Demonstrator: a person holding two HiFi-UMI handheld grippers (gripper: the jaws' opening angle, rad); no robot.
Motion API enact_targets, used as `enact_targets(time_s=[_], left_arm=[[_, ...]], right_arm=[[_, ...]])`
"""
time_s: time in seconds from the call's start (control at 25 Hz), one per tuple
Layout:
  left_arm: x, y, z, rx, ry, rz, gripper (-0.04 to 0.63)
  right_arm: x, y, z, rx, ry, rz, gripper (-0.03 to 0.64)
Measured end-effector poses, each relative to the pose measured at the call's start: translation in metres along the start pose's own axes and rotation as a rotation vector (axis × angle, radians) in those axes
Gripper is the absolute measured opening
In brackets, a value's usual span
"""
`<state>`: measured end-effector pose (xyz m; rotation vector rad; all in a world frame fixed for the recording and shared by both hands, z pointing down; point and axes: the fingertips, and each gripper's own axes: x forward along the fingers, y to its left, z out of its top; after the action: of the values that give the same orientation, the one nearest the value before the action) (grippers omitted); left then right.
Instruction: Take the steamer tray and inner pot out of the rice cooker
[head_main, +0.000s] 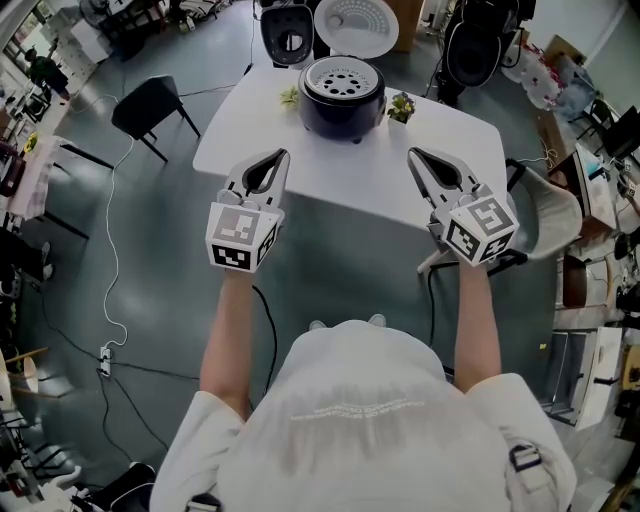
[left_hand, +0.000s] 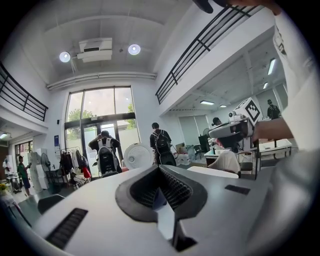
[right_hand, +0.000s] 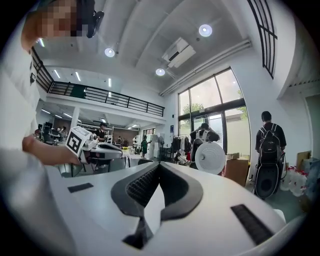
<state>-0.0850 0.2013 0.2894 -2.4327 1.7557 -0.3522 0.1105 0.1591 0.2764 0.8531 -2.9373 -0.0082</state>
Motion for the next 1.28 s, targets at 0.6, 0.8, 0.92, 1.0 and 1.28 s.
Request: enact_targets(time_s=[0.6, 0.8, 0.92, 1.0, 1.28], left_arm=[[-0.026, 0.022, -0.018, 0.034, -0.019, -0.017, 0.228], [-0.031, 0.031, -0.033, 0.016, 0.012, -0.026, 0.228], [-0.031, 0.028, -0.044, 0.006, 0.034, -0.039, 0.227], [-0.026, 0.029, -0.048, -0.006, 0.047, -0.039, 0.224], [-0.001, 0.035, -0.072, -0.032, 0.129, -0.039, 0.204]], right_arm=[[0.018, 0.039, -0.007, -0.015, 0.028, -0.040, 0.218], [0.019, 0.050, -0.014, 0.017, 0.031, -0.040, 0.209], [0.016, 0.048, -0.021, 0.027, 0.057, -0.061, 0.204], [0.017, 0.039, -0.023, 0.035, 0.062, -0.088, 0.184], [0.037, 0.000, -0.041, 0.106, 0.058, -0.114, 0.186]])
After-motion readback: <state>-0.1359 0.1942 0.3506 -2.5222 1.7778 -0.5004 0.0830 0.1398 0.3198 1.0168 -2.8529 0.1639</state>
